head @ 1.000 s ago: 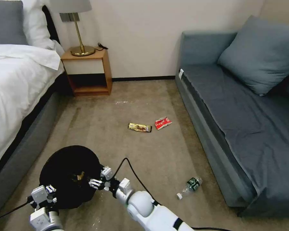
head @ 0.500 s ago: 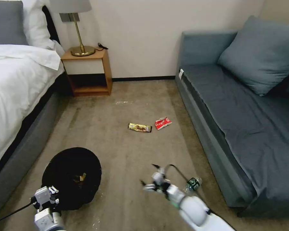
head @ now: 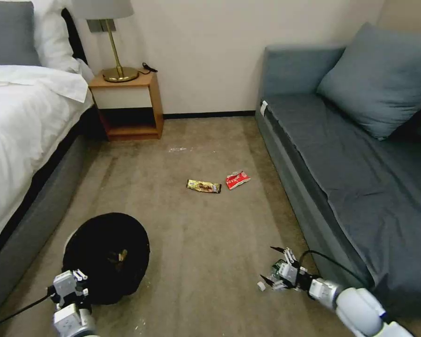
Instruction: Pick up the trash bin, then pick up the garbage on the floor and place it into the trash bin.
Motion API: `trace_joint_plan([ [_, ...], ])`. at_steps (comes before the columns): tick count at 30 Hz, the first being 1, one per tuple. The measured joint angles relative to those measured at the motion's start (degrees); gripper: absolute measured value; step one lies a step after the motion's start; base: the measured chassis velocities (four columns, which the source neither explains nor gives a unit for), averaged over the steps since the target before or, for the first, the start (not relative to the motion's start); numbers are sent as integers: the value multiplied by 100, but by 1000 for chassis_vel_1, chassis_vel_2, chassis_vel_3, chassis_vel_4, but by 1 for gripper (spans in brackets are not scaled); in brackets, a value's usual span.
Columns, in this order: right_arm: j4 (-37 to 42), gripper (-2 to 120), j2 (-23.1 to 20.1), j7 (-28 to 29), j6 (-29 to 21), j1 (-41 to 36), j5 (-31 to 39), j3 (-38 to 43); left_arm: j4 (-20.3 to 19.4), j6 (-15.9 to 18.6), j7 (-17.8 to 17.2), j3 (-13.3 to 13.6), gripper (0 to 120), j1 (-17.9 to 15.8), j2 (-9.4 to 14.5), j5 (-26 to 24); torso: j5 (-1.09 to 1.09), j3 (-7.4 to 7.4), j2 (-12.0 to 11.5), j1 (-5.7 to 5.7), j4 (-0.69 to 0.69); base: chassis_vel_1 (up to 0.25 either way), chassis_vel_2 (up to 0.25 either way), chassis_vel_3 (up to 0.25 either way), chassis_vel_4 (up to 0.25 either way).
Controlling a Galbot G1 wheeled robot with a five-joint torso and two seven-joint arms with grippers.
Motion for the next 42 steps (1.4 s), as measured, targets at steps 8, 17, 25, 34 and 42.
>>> trace_joint_plan([
  [8,59,100,208,-1054,33,285,-836,156,-55,-108,1,-52,3,146,128,-200,-2,0,0,0,1,0,0,0,0],
  [17,-481,100,280,-1921,112,920,-1197,102,-95,-109,12,-74,3,156,164,-228,-1,1,0,0,0,0,0,0,0],
  [25,-1520,100,331,-2145,369,1552,-1254,104,-256,-104,90,-43,3,276,139,-185,-1,1,0,0,-1,0,0,0,0],
  [34,-2095,100,432,-2128,624,2137,-1394,-104,-288,-107,118,-74,3,309,37,-130,-2,1,0,0,1,0,0,0,0],
  [42,-2480,100,536,-2186,776,2347,-1635,-218,-254,-186,130,-136,3,334,-62,-122,-2,0,0,0,2,0,0,0,0],
])
